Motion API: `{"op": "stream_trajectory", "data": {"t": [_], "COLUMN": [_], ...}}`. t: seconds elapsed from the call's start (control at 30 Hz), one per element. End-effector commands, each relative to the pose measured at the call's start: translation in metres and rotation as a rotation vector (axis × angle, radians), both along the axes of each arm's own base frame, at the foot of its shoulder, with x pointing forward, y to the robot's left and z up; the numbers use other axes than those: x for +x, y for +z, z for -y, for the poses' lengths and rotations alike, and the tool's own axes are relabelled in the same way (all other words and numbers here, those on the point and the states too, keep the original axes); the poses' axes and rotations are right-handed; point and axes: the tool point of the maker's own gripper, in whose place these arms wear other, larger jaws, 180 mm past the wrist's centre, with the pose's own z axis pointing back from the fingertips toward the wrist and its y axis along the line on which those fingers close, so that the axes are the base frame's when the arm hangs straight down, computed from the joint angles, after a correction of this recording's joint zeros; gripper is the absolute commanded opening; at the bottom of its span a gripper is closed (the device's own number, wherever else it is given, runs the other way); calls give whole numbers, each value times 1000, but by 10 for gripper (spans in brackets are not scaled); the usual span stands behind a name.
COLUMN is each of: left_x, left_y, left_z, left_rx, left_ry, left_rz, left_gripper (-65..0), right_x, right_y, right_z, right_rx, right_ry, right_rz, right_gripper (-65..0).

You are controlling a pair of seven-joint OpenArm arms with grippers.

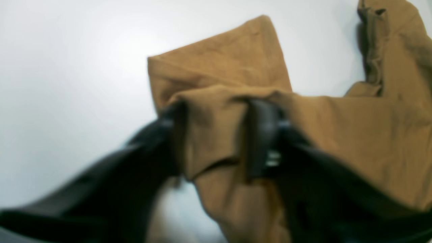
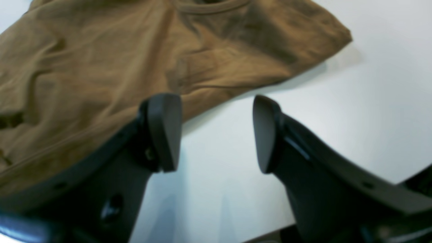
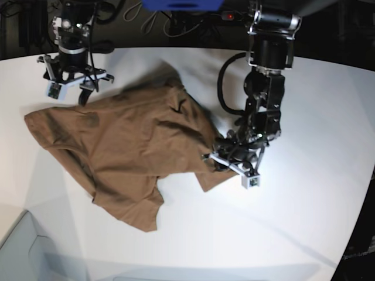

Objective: Layout the t-shirt on the table in an organized manner, then fold the t-shirt properly
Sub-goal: 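Grasp the shirt edge with the left gripper and pull it outward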

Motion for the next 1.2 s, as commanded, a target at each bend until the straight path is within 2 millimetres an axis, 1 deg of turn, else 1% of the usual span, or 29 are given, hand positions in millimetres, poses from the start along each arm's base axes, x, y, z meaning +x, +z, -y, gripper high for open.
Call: {"op": "stream_trajectory", "data": {"t": [0.0,0.03,0.07,0.13,0.17,0.23,0.27,0.33,0.37,0.4,0.47,0.5,0.53,0.57,0.6,0.67,0.7,0.8,0.87,0.9,0.93,1.03,1.1,1.17], "left_x": [15,20,25,32,37,45,49,55,57,59,62,63,64,64,64,67,69,77,83,85,86,87,87,91], "left_y": [21,26,32,43,54,84,105,148,167,182,207,213,219,219,213,193,179,139,117,112,112,123,135,148], "left_z": [2,5,9,11,11,13,17,31,35,38,46,53,65,79,91,109,118,130,132,132,132,135,138,125], "left_rx": [-13,-18,-29,-38,-40,-43,-54,-88,-104,-117,-135,-133,-127,-117,-93,-26,6,69,88,94,87,27,-9,-19], "left_ry": [2,1,2,3,7,4,2,-4,-4,-5,-15,-35,-68,-106,-141,-199,-231,-279,-285,-284,-277,-259,-254,-238], "left_rz": [63,75,89,114,140,219,270,371,417,452,508,521,533,534,521,478,444,352,321,324,337,359,382,416], "left_gripper": [-559,-650,-650,-628,-643,-648,-645,-646,-646,-646,-646,-643,-642,-642,-641,-641,-641,-638,-608,-581,-545,-439,-359,-286], "right_x": [3,3,3,3,3,3,3,3,3,3,3,3,3,3,3,3,1,-2,-3,-3,-3,-4,-4,-4], "right_y": [11,11,10,10,10,10,10,10,10,10,11,11,11,11,10,10,9,8,7,7,7,6,6,6], "right_z": [2,2,1,1,1,1,1,1,2,2,2,2,2,2,2,2,2,2,2,2,2,3,3,3], "right_rx": [-19,-19,-18,-17,-17,-18,-18,-18,-19,-19,-20,-20,-20,-21,-21,-22,-23,-24,-24,-24,-24,-25,-24,-24], "right_ry": [3,3,4,4,4,4,4,4,4,4,4,4,4,4,4,5,5,5,6,6,6,4,4,4], "right_rz": [38,38,36,35,35,33,33,33,36,36,37,37,37,37,35,33,30,22,19,19,18,16,15,13], "right_gripper": [-308,-308,-308,-308,-308,-308,-308,-308,-308,-308,-308,-308,-308,-308,-308,-308,-308,-308,-308,-308,-308,-308,-308,-308]}}
